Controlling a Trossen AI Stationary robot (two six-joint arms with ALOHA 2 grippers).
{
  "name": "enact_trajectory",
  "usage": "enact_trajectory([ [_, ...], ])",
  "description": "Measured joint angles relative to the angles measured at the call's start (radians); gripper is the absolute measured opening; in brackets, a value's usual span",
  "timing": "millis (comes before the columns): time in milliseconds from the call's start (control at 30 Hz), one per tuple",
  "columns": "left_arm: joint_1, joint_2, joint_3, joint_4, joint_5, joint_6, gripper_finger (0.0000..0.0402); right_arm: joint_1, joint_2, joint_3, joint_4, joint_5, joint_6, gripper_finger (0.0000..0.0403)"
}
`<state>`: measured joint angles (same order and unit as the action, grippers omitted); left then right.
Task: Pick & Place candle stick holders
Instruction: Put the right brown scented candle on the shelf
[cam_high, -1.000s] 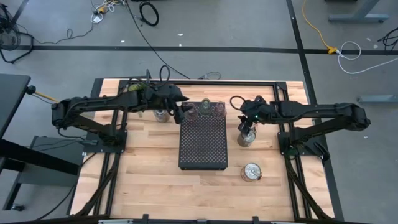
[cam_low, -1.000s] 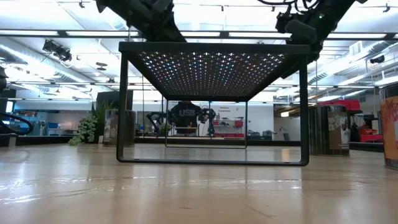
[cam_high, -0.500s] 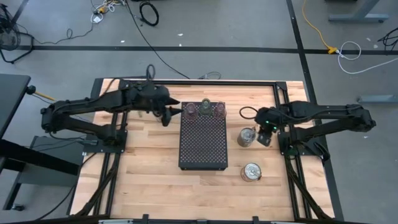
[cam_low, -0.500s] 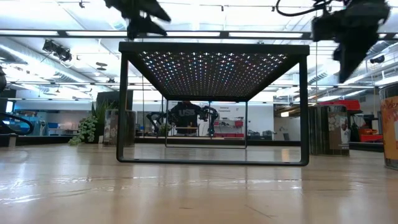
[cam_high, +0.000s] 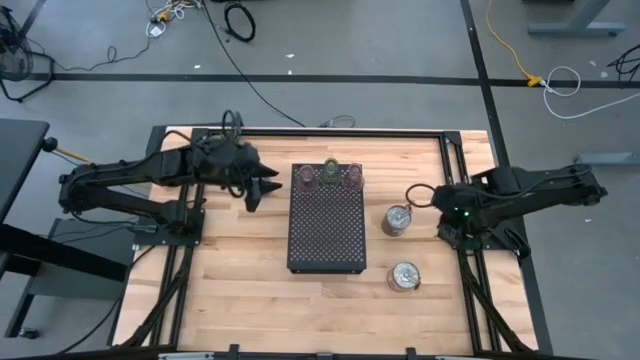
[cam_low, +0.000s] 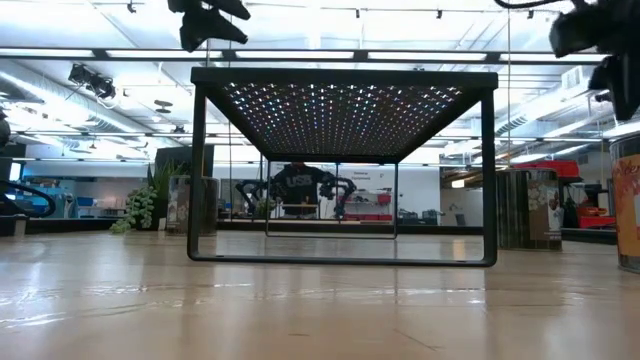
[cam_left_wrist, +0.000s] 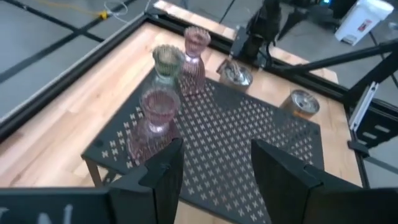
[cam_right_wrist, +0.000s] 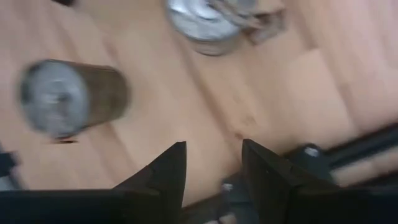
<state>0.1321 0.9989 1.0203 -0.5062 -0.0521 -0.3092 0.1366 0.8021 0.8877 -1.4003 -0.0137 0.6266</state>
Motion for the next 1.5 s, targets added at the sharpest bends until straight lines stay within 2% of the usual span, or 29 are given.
enact_trajectory([
  [100, -0.015, 0.002, 0.000, -0.010, 0.000, -0.010, 0.0190, 0.024, -0.050, -0.077, 0.001, 0.045, 0.064, 0.0155],
  [233, -0.039, 0.002, 0.000, -0.006, -0.027, -0.034, 0.0190, 0.048, -0.123, -0.125, 0.171, 0.079, 0.080, 0.0151],
  [333, -0.053, 0.002, 0.000, -0.005, -0.040, -0.042, 0.0190, 0.049, -0.143, -0.157, 0.201, 0.111, 0.084, 0.0146],
  [467, -0.058, 0.002, 0.000, -0.004, -0.041, -0.047, 0.0190, 0.049, -0.143, -0.220, 0.210, 0.031, 0.082, 0.0142],
  [733, -0.058, 0.002, 0.000, 0.001, -0.075, -0.047, 0.0190, 0.048, -0.139, -0.359, 0.435, -0.142, 0.219, 0.0142],
  [933, -0.058, 0.002, 0.000, 0.001, -0.086, -0.046, 0.0190, 0.047, -0.137, -0.371, 0.499, -0.151, 0.157, 0.0142],
  [1167, -0.057, 0.002, 0.000, 0.001, -0.086, -0.044, 0.0190, 0.047, -0.137, -0.371, 0.569, -0.087, 0.076, 0.0142],
  [1367, -0.057, 0.002, 0.000, 0.001, -0.086, -0.047, 0.0190, 0.047, -0.137, -0.371, 0.657, 0.018, -0.005, 0.0142],
  [1500, -0.058, 0.002, 0.000, 0.001, -0.086, -0.056, 0.0190, 0.045, -0.133, -0.371, 0.618, 0.115, 0.099, 0.0143],
])
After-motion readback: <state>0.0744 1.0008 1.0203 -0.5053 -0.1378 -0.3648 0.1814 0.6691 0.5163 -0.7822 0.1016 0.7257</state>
